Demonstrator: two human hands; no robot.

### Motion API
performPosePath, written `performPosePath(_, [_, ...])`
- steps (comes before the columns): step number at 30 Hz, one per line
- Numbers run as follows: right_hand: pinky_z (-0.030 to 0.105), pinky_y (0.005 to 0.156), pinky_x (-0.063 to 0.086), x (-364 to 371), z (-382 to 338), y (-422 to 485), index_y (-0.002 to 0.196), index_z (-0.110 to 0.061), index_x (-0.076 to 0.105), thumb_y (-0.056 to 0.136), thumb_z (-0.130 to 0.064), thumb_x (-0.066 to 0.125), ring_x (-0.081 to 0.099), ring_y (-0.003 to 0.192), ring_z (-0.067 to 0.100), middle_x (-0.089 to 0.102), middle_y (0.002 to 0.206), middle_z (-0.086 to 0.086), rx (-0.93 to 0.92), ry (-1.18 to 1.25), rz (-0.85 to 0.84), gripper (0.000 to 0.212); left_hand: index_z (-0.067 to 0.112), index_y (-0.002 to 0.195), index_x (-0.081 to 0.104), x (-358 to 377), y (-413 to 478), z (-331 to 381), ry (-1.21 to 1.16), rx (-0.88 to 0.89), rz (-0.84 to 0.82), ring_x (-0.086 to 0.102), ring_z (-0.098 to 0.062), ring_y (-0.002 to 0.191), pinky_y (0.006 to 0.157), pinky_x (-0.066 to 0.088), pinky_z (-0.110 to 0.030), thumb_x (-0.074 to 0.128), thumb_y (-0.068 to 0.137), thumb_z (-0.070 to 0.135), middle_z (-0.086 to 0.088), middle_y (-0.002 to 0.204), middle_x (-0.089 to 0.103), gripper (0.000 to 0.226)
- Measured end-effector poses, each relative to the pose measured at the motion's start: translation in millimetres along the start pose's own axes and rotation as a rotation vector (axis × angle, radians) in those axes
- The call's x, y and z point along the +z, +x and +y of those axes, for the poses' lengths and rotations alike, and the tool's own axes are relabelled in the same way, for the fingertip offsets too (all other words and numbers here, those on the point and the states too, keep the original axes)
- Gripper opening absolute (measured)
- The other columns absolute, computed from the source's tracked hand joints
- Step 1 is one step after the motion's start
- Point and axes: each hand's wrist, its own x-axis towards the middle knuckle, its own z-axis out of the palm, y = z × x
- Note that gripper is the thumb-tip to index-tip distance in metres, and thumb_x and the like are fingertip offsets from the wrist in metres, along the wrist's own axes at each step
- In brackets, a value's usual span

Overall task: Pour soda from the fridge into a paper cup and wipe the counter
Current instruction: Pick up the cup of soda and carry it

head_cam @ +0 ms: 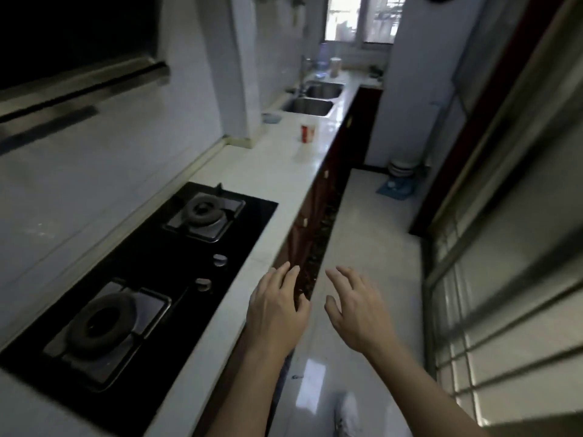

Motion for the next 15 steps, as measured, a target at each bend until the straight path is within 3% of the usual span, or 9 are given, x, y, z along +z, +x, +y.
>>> performPosePath(4, [0.037, 0.096, 0.045, -13, 45, -3, 0.134, -0.018, 0.052, 0.091, -0.035, 0.049, 0.054, 0.116, 0.024, 0.056, 0.133, 0.006, 0.1, -0.018, 0.031, 0.045, 0.023, 0.148, 0.044, 20, 23, 37, -0.006, 0.106, -0.054, 0.032, -0.019, 0.145, 0.117, 0.033, -0.04, 0.054, 0.094, 0.033, 0.003, 0.155, 0.041, 0.057])
performPosePath(12, [0.042, 0.093, 0.05, -11, 130, 31, 0.129, -0.014, 0.056, 0.088, -0.028, 0.059, 0.058, 0.112, 0.028, 0.06, 0.127, 0.01, 0.209, 0.016, 0.109, 0.044, 0.016, 0.143, 0.049, 67, 100, 92, 0.063, 0.268, -0.084, 0.042, -0.024, 0.139, 0.112, 0.041, -0.042, 0.056, 0.091, 0.032, -0.003, 0.149, 0.049, 0.055])
performPosePath(15, [0.042, 0.094, 0.049, -4, 166, 64, 0.13, -0.015, 0.056, 0.089, -0.031, 0.053, 0.057, 0.114, 0.028, 0.059, 0.129, 0.01, 0.224, 0.037, 0.111, 0.045, 0.016, 0.141, 0.052, 88, 144, 113, 0.07, 0.299, -0.07, 0.044, -0.027, 0.137, 0.111, 0.042, -0.043, 0.058, 0.091, 0.03, -0.005, 0.147, 0.051, 0.053])
